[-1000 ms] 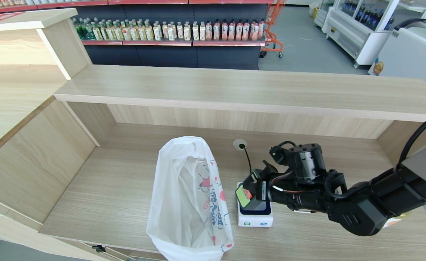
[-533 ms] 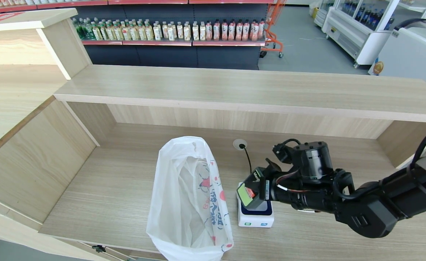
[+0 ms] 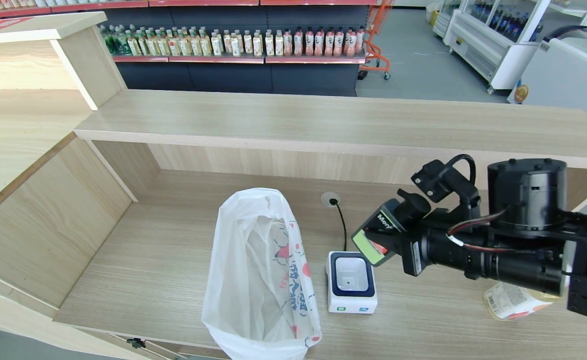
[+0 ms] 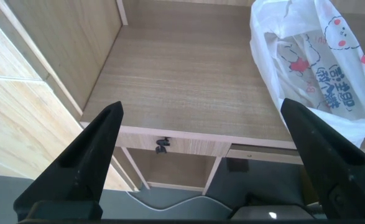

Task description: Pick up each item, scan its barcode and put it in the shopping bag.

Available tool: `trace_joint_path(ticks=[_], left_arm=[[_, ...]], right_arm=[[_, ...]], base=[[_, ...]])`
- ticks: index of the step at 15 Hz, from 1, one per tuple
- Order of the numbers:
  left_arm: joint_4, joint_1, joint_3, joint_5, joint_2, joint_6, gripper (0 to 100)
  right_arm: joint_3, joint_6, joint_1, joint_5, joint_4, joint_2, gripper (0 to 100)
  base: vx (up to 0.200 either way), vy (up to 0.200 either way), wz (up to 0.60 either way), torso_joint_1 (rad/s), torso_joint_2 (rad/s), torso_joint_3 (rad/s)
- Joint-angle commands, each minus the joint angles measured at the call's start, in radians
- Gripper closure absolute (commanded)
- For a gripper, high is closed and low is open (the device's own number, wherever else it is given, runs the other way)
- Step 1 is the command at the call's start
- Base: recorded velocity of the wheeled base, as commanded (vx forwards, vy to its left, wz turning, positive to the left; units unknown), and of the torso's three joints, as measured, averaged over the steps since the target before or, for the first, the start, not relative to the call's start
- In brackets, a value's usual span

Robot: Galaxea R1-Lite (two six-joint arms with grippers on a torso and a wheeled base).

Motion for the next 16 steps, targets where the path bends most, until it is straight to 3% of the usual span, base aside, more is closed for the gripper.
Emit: trace_joint_path(ticks=[1,3,7,13,16], left_arm=[[0.000,0.000,0.000,0.000,0.000,-0.001,0],[0.000,0.000,0.000,0.000,0.000,-0.001,0],[0.000,0.000,0.000,0.000,0.000,0.000,0],[0.000,0.000,0.000,0.000,0.000,-0.001,0],[0.000,0.000,0.000,0.000,0.000,-0.001,0]], right_arm=[[0.031,-0.029,0.077,-0.070,0.012,-0.105,100],[0.014,-0.029,0.149,-0.156,0.015,-0.084,100],[-0.045,-0.029,0.200,-0.203,0.009,0.027,100],[-0.182,-0.027,0.157,-0.203,-0.030,0.183,100],[-0.182,-0.026,0.122,-0.194,-0.042,0.223,100]], base=[[0.000,0.000,0.00,0.000,0.00,0.000],[-0.200,0.200,0.00,0.002,0.00,0.002],[-0.150,0.200,0.00,0.004,0.00,0.002],[0.000,0.200,0.00,-0.002,0.00,0.002],[0.000,0.200,0.00,0.002,0.00,-0.004]])
